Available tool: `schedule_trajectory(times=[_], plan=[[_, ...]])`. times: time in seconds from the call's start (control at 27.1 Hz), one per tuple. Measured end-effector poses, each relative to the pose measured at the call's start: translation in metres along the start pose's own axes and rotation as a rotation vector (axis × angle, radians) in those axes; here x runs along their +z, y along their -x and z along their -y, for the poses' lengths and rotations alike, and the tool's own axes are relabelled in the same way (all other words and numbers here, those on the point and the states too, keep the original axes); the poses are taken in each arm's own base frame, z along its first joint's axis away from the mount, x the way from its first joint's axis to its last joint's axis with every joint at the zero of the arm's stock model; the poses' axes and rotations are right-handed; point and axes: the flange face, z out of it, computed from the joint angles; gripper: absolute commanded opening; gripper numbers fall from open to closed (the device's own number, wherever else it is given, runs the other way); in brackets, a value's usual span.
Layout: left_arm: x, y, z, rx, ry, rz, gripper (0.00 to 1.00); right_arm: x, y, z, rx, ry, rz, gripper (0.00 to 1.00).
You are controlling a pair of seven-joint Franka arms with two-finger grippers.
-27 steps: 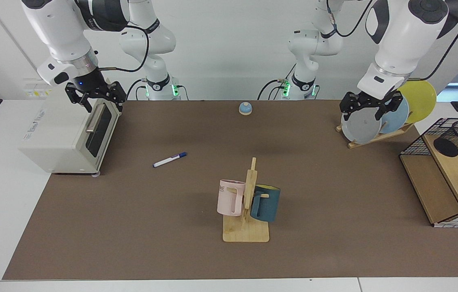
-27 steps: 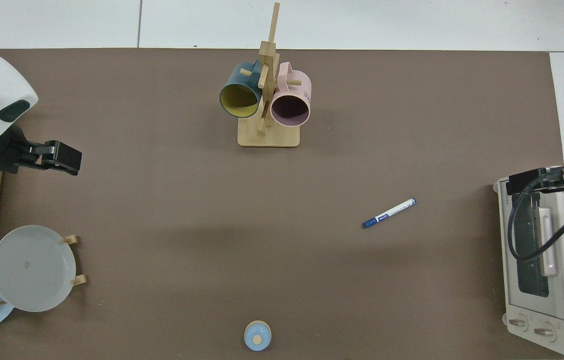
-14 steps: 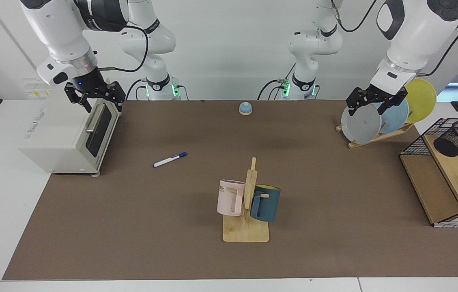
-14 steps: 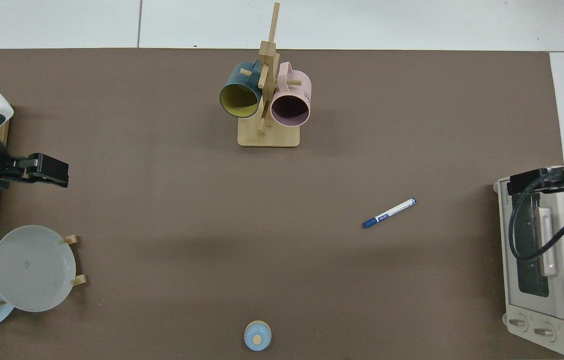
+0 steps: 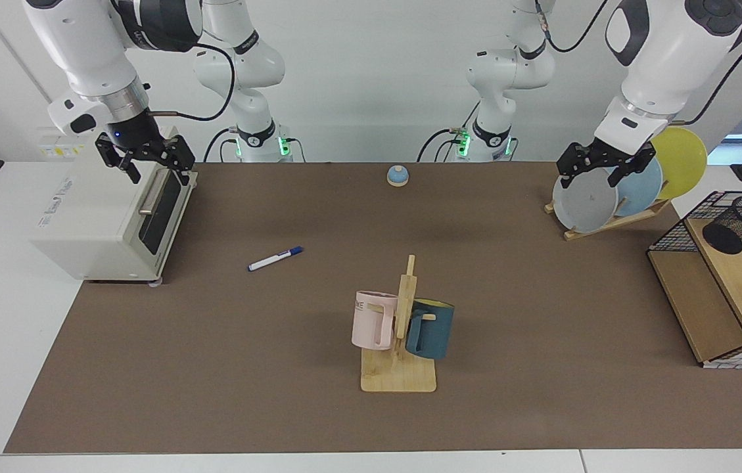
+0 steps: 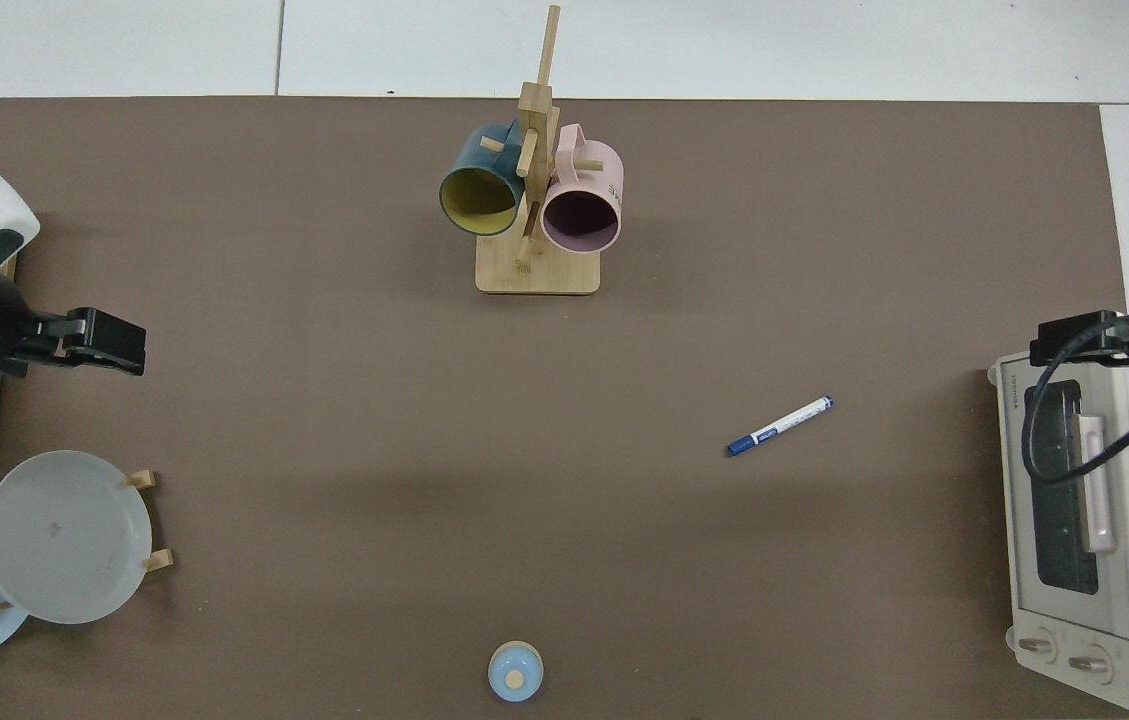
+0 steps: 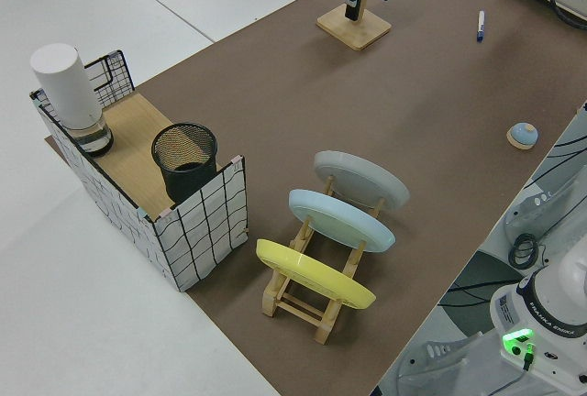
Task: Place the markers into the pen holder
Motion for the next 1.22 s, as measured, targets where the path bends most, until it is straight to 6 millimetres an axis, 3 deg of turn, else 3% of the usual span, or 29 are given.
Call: schedule_trajectory(times=[0.11,0.48,0.81,1.03,1.22], plan=[[0.0,0.0,0.0,0.0,0.0,0.001,1.0,0.01,-0.002,0.006,0.137,-0.005,-0.012,1.0],[0.004,-0.001,-0.006,0.013,-0.001,-0.003,1.0,0.075,0.007,0.057,0.527,0.001,0.036,1.0],[0.013,0.0,-0.009,0.02,-0.001,0.003,1.0,0.186,0.015,0.07,0.786,-0.012,0.122,1.0],[0.017,-0.005,-0.007,0.063,0.0,-0.047,1.0,0.212,0.022,0.093,0.948,-0.028,0.129,1.0],[0.025,-0.009,-0.003,0.099,-0.002,-0.069,1.0,0.24,0.032,0.105,0.969,-0.027,0.117,1.0]])
